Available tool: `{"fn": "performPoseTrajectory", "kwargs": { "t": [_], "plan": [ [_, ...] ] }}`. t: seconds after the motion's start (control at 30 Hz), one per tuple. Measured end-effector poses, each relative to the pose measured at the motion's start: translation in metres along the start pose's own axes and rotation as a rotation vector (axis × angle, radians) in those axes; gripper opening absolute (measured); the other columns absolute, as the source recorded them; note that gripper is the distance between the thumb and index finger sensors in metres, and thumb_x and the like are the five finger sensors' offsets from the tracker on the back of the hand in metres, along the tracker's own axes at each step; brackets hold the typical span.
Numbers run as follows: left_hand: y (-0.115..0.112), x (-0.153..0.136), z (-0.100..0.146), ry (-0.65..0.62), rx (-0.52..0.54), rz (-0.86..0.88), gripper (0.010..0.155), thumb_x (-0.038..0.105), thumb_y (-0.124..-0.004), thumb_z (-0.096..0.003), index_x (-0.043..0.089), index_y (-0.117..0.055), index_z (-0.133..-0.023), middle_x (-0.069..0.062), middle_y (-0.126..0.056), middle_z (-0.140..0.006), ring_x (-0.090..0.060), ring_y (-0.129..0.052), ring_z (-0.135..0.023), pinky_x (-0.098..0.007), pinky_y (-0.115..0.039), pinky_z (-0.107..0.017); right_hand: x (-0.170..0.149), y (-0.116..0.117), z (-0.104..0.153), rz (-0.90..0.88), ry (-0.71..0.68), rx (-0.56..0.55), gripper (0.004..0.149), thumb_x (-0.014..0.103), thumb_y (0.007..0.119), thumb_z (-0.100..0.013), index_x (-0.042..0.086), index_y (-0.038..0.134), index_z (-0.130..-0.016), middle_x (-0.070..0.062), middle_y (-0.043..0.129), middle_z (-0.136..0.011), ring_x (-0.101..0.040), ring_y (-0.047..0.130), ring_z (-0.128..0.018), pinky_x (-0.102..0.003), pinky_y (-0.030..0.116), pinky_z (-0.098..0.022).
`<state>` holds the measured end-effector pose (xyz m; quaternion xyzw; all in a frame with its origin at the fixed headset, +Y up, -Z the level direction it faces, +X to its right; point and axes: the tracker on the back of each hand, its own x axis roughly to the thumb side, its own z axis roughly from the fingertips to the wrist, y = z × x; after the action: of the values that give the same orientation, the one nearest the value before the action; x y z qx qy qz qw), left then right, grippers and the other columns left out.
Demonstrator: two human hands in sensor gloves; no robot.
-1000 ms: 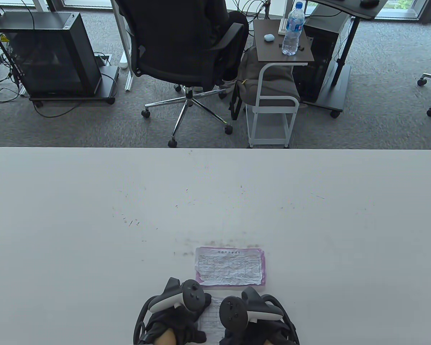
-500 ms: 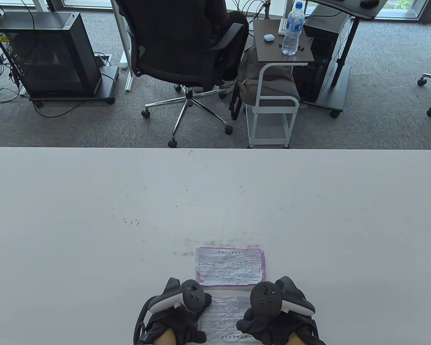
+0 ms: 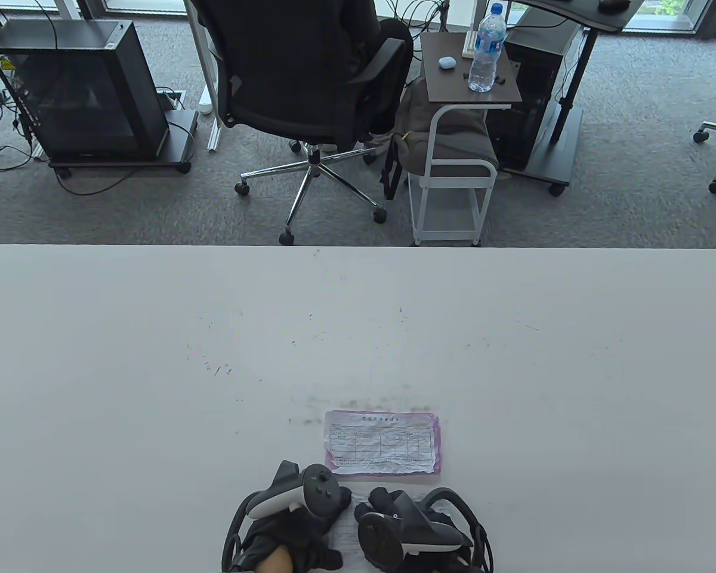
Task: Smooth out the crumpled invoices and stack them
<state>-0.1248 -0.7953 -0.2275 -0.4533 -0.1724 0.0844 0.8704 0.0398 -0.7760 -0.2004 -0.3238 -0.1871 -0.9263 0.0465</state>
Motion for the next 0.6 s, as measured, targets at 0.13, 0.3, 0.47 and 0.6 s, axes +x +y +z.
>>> {"fn": "performPoseTrajectory", "kwargs": {
  "t": [0.13,0.3,0.47,0.6],
  "plan": [
    [0.0,0.0,0.0,0.0,0.0,-0.001,0.089,0.045,-0.079,-0.0522,0.037,-0.007,-0.104,-0.015,0.022,-0.095,-0.054,0.022,-0.084,-0.074,-0.012,-0.057,-0.007,-0.001,0.001,-0.028,0.134,0.051,0.064,0.048,0.067,-0.057,0.017,0.04,-0.106,-0.019,0.042,-0.108,-0.037,0.057,-0.088,-0.049,0.076,-0.049],
    [0.0,0.001,0.0,0.0,0.002,-0.001,0.089,0.045,-0.079,-0.0521,0.037,-0.007,-0.104,-0.015,0.022,-0.096,-0.054,0.022,-0.084,-0.074,-0.012,-0.057,-0.024,-0.006,0.008,-0.109,0.274,0.076,0.059,0.046,0.068,-0.058,0.013,0.049,-0.103,-0.021,0.053,-0.103,-0.037,0.068,-0.083,-0.049,0.081,-0.045],
    [-0.001,0.001,0.0,0.001,0.005,0.003,0.089,0.044,-0.079,-0.052,0.036,-0.008,-0.104,-0.015,0.022,-0.096,-0.054,0.022,-0.084,-0.074,-0.012,-0.057,-0.038,-0.007,0.017,-0.09,0.362,0.064,0.054,0.044,0.069,-0.058,0.01,0.059,-0.098,-0.023,0.065,-0.096,-0.036,0.079,-0.074,-0.048,0.084,-0.041],
    [-0.001,0.001,0.0,0.0,0.007,0.003,0.089,0.044,-0.079,-0.0521,0.036,-0.008,-0.104,-0.015,0.022,-0.096,-0.054,0.022,-0.084,-0.074,-0.012,-0.057,-0.049,-0.007,0.023,-0.129,0.424,0.072,0.05,0.042,0.071,-0.058,0.009,0.064,-0.094,-0.024,0.071,-0.092,-0.036,0.085,-0.069,-0.048,0.085,-0.04]
  ]
}}
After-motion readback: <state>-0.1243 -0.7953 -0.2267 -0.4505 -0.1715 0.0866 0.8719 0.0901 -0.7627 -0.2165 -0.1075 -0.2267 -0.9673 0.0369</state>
